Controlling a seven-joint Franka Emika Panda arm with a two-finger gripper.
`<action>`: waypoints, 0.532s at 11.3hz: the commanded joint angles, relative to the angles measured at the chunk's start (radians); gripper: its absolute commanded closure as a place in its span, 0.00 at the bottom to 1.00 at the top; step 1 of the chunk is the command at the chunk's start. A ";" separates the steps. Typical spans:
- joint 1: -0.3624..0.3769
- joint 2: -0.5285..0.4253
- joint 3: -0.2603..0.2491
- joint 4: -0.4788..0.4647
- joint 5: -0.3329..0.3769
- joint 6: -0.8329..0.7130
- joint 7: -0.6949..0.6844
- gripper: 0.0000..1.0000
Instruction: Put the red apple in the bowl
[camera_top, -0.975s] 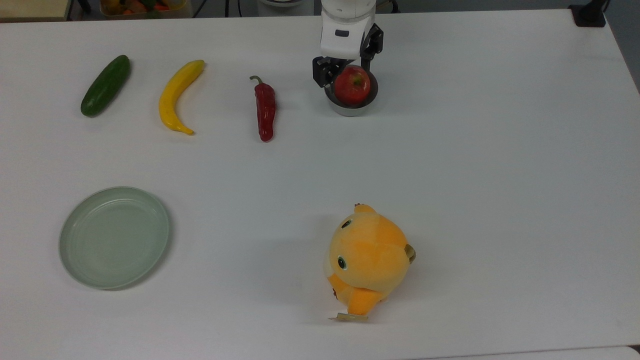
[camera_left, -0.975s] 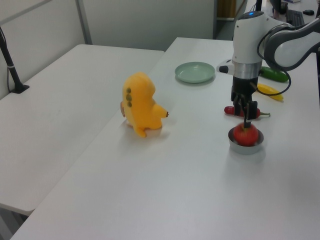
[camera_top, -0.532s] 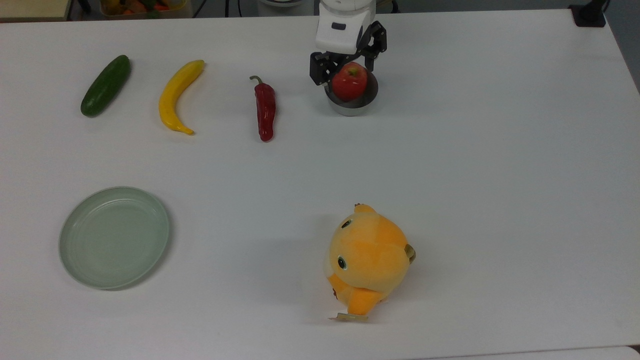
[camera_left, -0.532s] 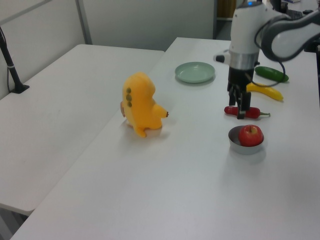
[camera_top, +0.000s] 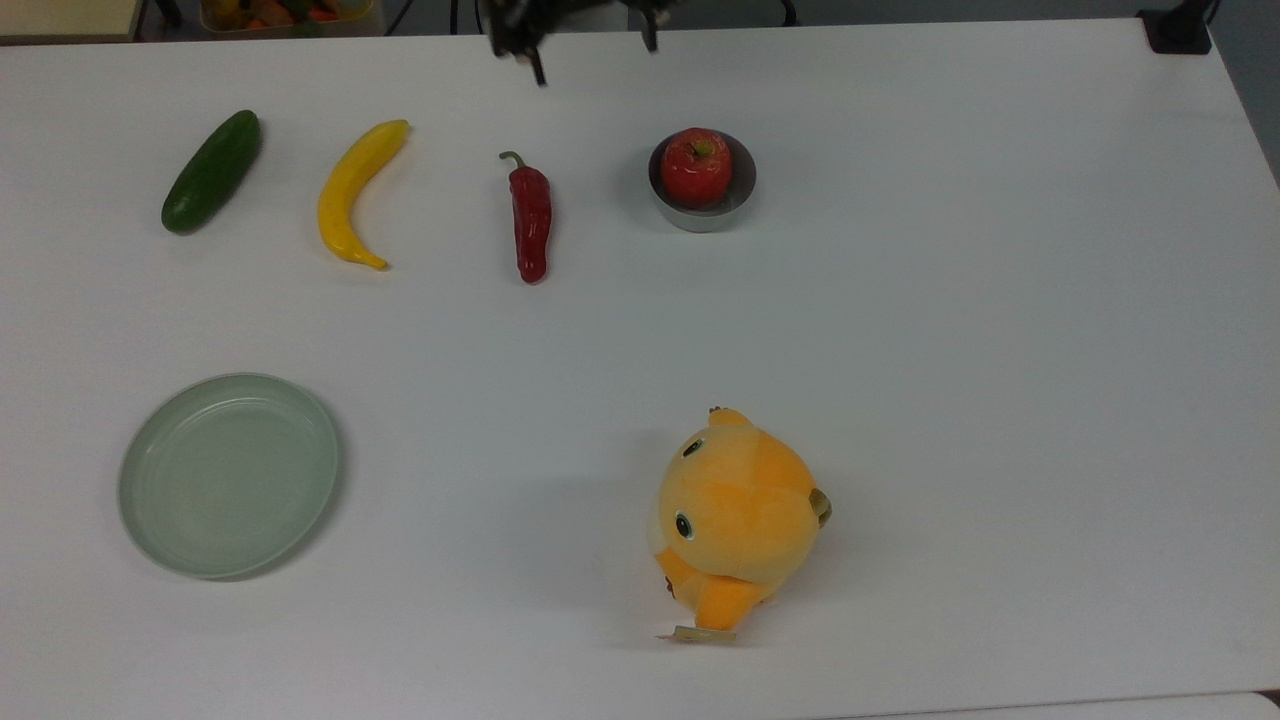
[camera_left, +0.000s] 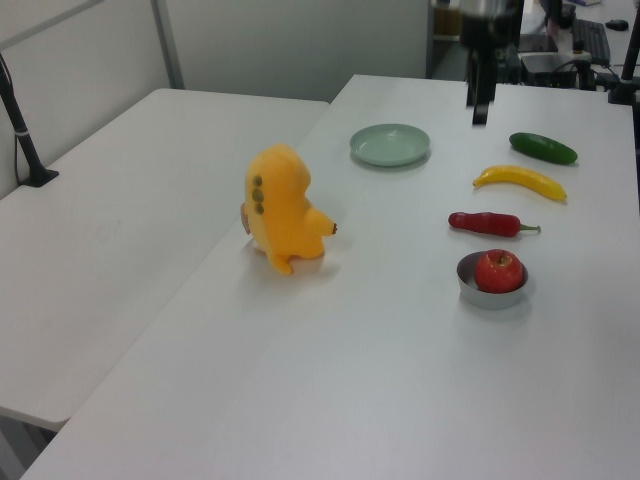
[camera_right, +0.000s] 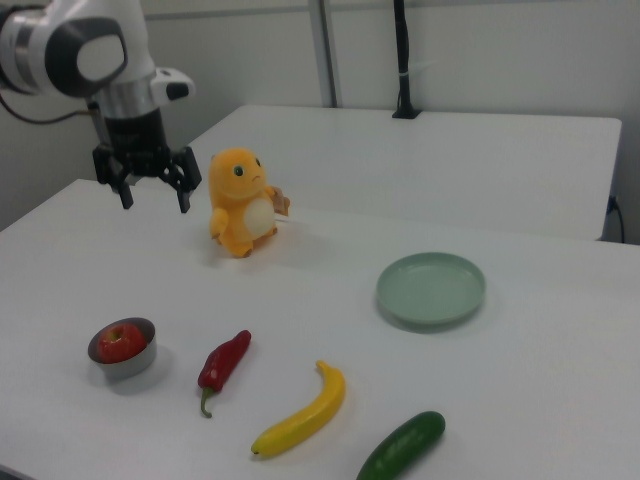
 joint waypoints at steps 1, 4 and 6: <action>-0.082 0.004 0.000 0.161 0.012 -0.173 0.043 0.00; -0.138 -0.017 -0.003 0.185 0.008 -0.230 0.183 0.00; -0.184 -0.016 -0.003 0.185 0.017 -0.216 0.159 0.00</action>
